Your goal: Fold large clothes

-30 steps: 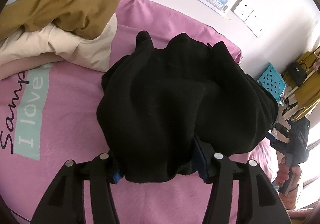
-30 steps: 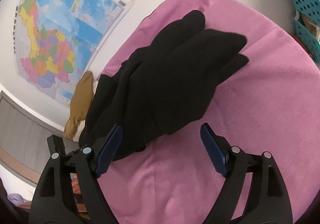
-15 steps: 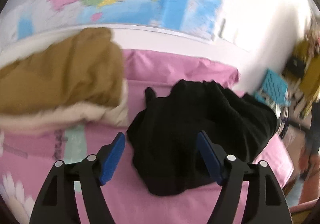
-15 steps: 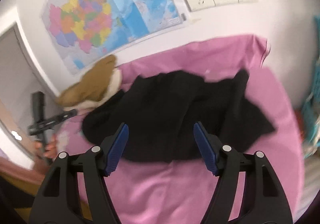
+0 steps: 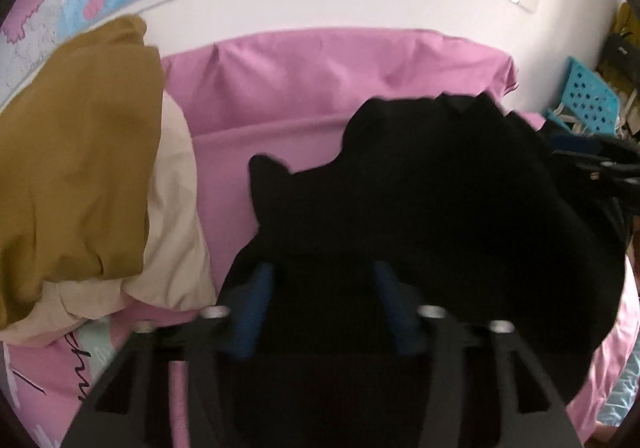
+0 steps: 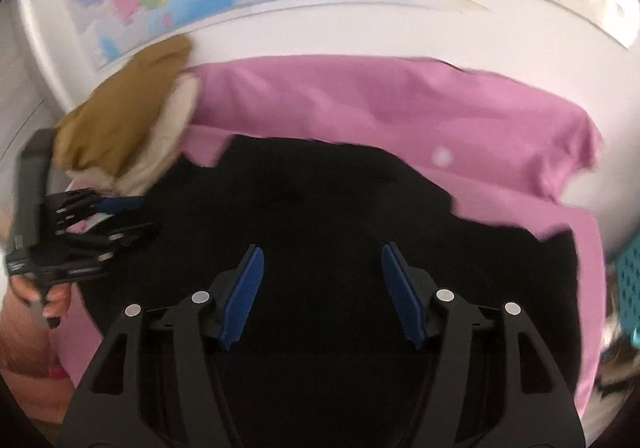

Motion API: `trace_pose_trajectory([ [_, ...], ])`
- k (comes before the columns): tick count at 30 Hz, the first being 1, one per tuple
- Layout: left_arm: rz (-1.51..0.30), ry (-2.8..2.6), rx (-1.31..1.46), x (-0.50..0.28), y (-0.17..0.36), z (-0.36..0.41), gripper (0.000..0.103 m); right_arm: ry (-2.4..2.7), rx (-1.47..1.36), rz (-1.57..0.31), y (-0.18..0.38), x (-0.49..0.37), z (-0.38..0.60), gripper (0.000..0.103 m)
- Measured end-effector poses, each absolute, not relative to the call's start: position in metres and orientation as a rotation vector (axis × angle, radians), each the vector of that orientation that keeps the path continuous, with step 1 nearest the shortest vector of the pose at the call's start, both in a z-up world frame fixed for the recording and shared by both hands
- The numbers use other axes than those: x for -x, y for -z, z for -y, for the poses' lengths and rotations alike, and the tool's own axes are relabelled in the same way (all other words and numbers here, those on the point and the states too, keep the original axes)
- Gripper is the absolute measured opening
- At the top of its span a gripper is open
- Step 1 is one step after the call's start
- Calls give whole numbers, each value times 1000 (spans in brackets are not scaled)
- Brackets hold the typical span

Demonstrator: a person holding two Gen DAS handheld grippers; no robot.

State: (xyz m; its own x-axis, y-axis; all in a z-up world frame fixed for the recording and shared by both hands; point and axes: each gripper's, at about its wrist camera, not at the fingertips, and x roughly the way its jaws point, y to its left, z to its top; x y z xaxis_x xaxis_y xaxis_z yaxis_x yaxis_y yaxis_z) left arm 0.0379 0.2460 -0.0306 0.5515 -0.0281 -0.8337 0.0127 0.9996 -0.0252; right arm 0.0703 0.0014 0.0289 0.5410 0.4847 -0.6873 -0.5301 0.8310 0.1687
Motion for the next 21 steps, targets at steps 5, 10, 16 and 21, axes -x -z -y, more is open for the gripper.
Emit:
trace_pose_trajectory([
  [5, -994, 6, 109, -34, 33, -272, 5, -525, 194, -832, -17, -85, -25, 69],
  [10, -949, 76, 107, -23, 18, -270, 58, -494, 301, -908, 7, -103, -38, 54],
  [16, -953, 31, -33, -37, 25, -249, 40, -485, 251, -803, -26, -97, -22, 4],
  [21, -935, -79, -16, -35, 26, -275, 13, -431, 69, -639, -68, -105, 9, 4],
])
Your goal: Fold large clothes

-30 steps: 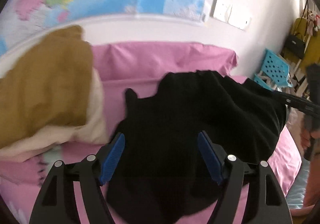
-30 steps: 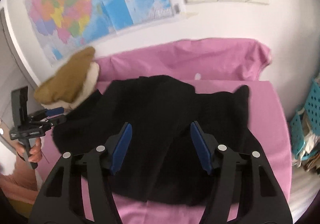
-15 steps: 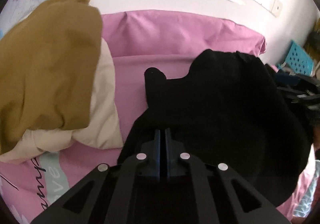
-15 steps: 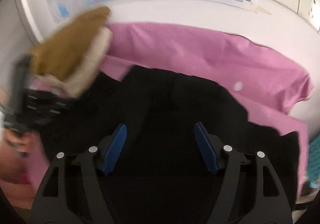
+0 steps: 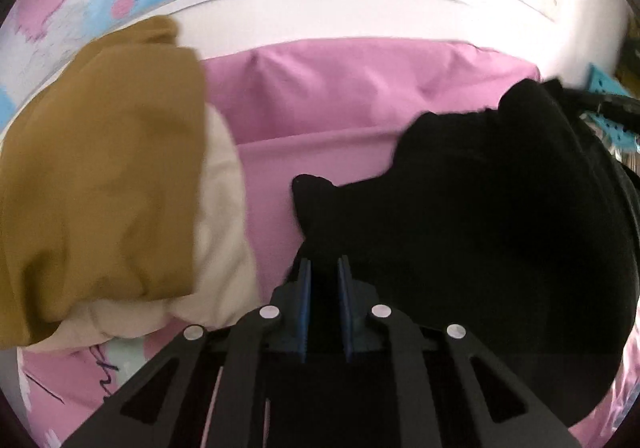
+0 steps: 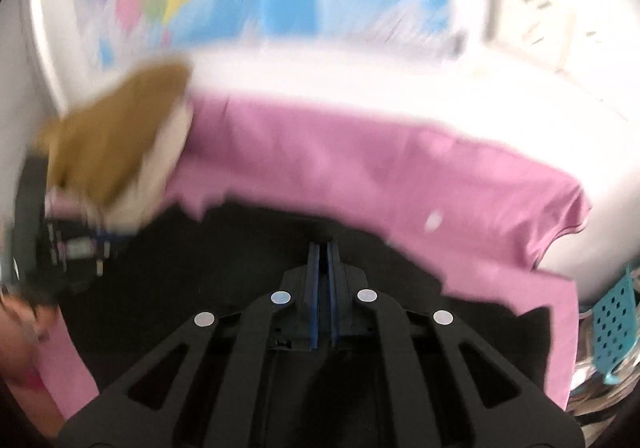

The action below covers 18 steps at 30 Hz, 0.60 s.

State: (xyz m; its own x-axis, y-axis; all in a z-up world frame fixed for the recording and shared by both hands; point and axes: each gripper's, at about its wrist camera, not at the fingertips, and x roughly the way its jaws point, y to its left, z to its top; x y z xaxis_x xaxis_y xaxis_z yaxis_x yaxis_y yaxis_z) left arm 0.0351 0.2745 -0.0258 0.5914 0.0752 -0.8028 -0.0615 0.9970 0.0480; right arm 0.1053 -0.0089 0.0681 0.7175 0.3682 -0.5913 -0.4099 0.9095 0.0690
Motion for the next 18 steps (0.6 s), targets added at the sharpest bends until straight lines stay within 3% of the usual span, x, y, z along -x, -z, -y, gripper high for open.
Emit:
trace_pose_trajectory([
  [3, -953, -136, -25, -27, 31, -283, 5, -401, 64, -747, -42, -137, 10, 4],
  [8, -973, -201, -9, -15, 35, -297, 5, -428, 42, -931, 7, -157, 4, 12],
  [9, -969, -197, 2, -12, 35, -299, 6, -448, 31, -914, 0, -152, 6, 16],
  [11, -945, -177, 25, -4, 26, -300, 9, -470, -13, -852, -20, -137, 18, 37],
  [12, -923, -155, 36, 0, 19, -299, 16, -482, -35, -801, -34, -126, 28, 52],
  [13, -896, -132, 50, 5, 9, -296, 27, -484, -36, -768, -44, -119, 36, 56],
  [18, -755, 29, 15, 16, -32, -256, 41, -333, -7, -736, -63, -105, 97, 57],
])
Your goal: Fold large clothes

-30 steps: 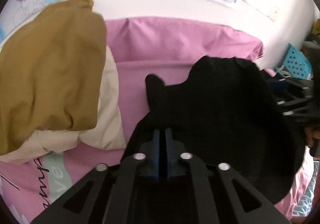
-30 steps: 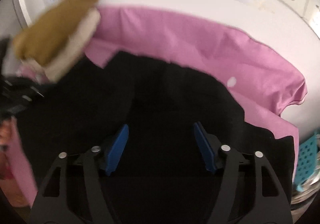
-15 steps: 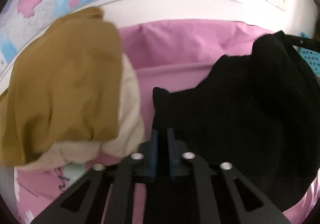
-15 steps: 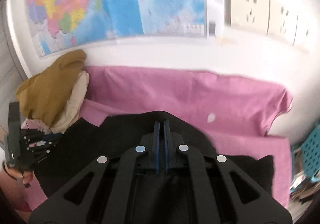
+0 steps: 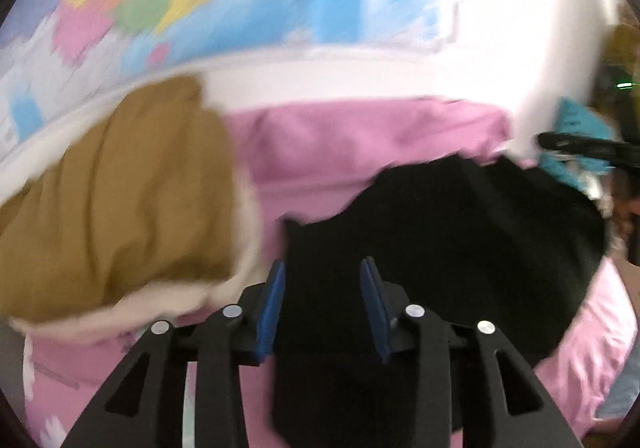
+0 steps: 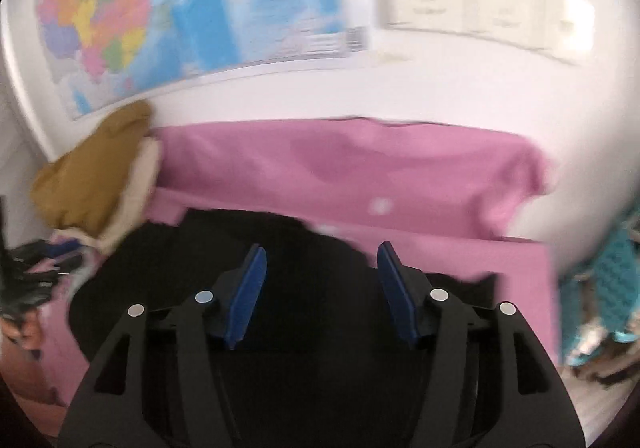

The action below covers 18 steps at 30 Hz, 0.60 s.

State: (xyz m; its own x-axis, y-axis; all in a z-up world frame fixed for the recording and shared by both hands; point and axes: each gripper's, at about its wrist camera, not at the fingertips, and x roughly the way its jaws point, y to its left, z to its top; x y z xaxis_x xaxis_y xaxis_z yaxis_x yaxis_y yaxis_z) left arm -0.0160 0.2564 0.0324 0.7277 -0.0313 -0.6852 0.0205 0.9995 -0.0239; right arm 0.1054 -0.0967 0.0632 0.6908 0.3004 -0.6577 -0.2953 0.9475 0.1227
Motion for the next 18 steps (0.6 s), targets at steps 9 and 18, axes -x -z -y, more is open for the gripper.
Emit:
trace_pose_trajectory([
  [9, -806, 301, 15, -43, -24, -166, 46, -245, 110, -977, 17, -132, 112, 55],
  [18, -995, 221, 46, -86, 27, -168, 47, -194, -8, -773, -25, -113, 143, 4],
])
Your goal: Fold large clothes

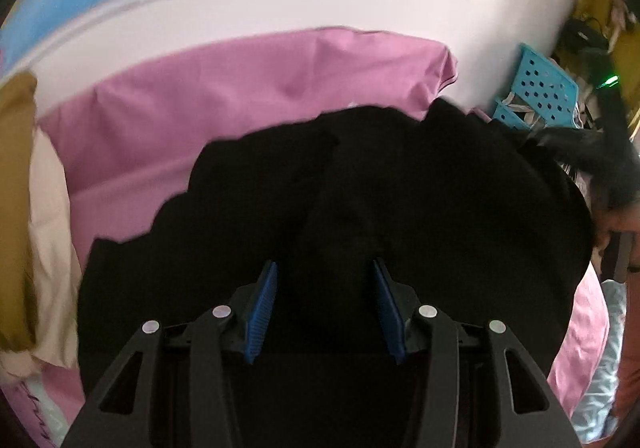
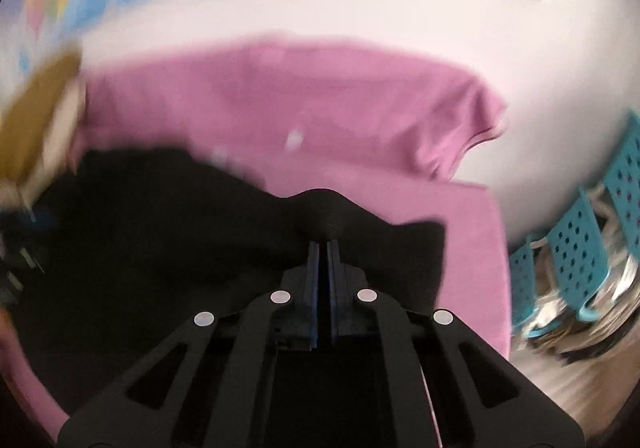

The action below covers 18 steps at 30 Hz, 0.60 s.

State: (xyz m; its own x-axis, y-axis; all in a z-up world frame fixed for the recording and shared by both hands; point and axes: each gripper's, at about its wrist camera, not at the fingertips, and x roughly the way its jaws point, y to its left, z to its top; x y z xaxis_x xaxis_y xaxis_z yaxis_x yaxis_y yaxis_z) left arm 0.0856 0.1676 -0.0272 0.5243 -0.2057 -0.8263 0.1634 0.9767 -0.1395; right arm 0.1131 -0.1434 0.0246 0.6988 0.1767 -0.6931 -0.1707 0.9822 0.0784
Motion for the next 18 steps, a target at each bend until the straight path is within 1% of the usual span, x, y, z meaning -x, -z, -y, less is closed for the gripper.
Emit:
trace_pose_trajectory([
  [2, -1001, 208, 54, -83, 30, -173, 47, -200, -36, -806, -18, -127, 146, 4],
  [4, -1001, 185, 41, -83, 30, -171, 48, -168, 11, -880, 2, -138, 140, 5],
  [5, -1000, 173, 29, -82, 30, -169, 49, -135, 36, -923, 12, -142, 139, 4],
  [6, -995, 164, 22, -81, 29, -168, 50, -116, 33, -947, 20, -145, 142, 1],
  [7, -991, 157, 19, -80, 29, -167, 51, -130, -12, -932, 19, -140, 147, 1],
  [8, -989, 157, 18, -80, 30, -168, 51, -144, -55, -915, 15, -134, 152, 2],
  [10, -981, 161, 30, -76, 28, -171, 52, -153, -122, -867, 4, -122, 164, 20],
  [11, -980, 165, 45, -75, 26, -172, 52, -163, -143, -829, -6, -113, 168, 21],
  [13, -966, 167, 56, -73, 21, -174, 53, -209, -153, -777, -23, -96, 166, 29],
  [15, -926, 155, 51, -69, 12, -173, 57, -270, -106, -740, -36, -85, 150, 30],
  [18, -884, 147, 44, -65, 3, -170, 57, -374, -27, -769, -34, -82, 110, 30],
])
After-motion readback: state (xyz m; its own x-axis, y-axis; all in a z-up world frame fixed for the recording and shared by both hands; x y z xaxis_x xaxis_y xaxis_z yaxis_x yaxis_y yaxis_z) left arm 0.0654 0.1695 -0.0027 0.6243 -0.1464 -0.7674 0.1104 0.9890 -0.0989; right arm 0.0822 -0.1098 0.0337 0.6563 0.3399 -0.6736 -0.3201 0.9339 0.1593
